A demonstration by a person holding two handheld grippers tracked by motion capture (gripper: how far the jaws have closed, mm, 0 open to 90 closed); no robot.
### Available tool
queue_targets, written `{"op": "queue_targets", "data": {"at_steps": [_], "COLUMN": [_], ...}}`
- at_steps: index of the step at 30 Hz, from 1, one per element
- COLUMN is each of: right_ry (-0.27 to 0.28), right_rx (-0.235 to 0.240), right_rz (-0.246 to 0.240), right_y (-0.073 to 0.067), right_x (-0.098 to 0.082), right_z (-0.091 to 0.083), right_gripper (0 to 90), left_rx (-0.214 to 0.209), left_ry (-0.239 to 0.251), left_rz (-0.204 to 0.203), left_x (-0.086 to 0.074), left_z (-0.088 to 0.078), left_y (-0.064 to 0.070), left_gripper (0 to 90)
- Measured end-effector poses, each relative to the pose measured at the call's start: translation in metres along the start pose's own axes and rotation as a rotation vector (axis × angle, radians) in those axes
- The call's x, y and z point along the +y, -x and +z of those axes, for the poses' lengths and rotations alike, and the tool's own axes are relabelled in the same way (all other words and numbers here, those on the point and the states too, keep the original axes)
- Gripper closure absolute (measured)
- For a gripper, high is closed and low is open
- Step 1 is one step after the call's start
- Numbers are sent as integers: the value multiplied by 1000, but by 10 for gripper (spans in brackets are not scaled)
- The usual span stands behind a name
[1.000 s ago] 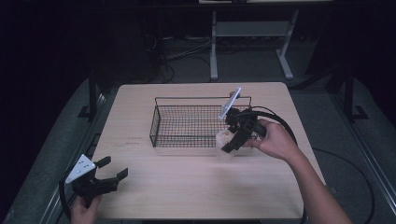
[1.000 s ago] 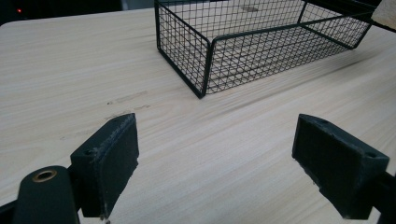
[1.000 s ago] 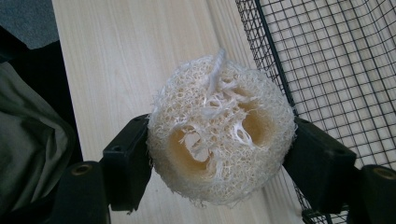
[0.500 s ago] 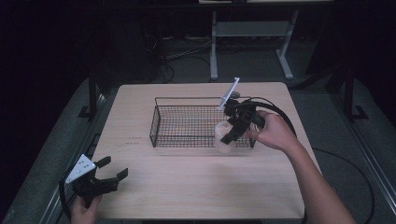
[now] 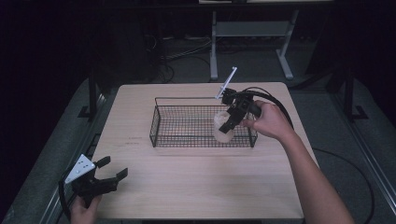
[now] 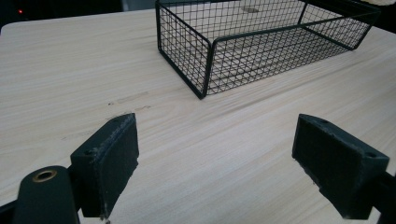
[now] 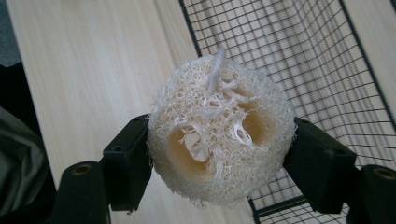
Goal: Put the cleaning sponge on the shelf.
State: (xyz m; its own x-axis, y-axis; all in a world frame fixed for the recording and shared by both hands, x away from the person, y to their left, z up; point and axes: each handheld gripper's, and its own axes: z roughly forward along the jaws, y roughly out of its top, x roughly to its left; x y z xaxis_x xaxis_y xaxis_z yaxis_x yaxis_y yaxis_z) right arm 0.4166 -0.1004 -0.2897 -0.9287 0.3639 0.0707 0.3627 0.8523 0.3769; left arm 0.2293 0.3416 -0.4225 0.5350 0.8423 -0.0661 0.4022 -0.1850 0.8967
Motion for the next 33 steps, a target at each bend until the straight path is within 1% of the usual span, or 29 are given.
{"op": "queue_targets", "data": {"at_steps": [5,6,7,14,21,23,25,33], "right_ry": [-6,1,5,9,8,7,8,-5], "right_rx": [-11,-10,-5,-17,-25,-29,-29,-32], "right_rz": [14,14,20,53,65,70,76,94], "right_y": [7,9,10,21,29,31,34,42], "right_x": [5,5,5,4,8,8,9,11], "right_z": [0,0,-1,1,3,5,7,16], "right_gripper": [277,278,277,278,277,277,278,277], "left_rx": [0,-1,0,-2,-1,0,-1,0], "left_ry": [0,1,1,3,-1,0,7,-1], "left_rz": [0,0,-1,-6,-5,0,-6,-1], "left_x": [0,0,0,0,0,0,0,0], "left_z": [0,0,0,-1,-1,-2,-2,-1], "left_y": [0,0,0,-1,-1,-1,-1,-1], "left_gripper": [138,138,138,138,138,138,138,138]}}
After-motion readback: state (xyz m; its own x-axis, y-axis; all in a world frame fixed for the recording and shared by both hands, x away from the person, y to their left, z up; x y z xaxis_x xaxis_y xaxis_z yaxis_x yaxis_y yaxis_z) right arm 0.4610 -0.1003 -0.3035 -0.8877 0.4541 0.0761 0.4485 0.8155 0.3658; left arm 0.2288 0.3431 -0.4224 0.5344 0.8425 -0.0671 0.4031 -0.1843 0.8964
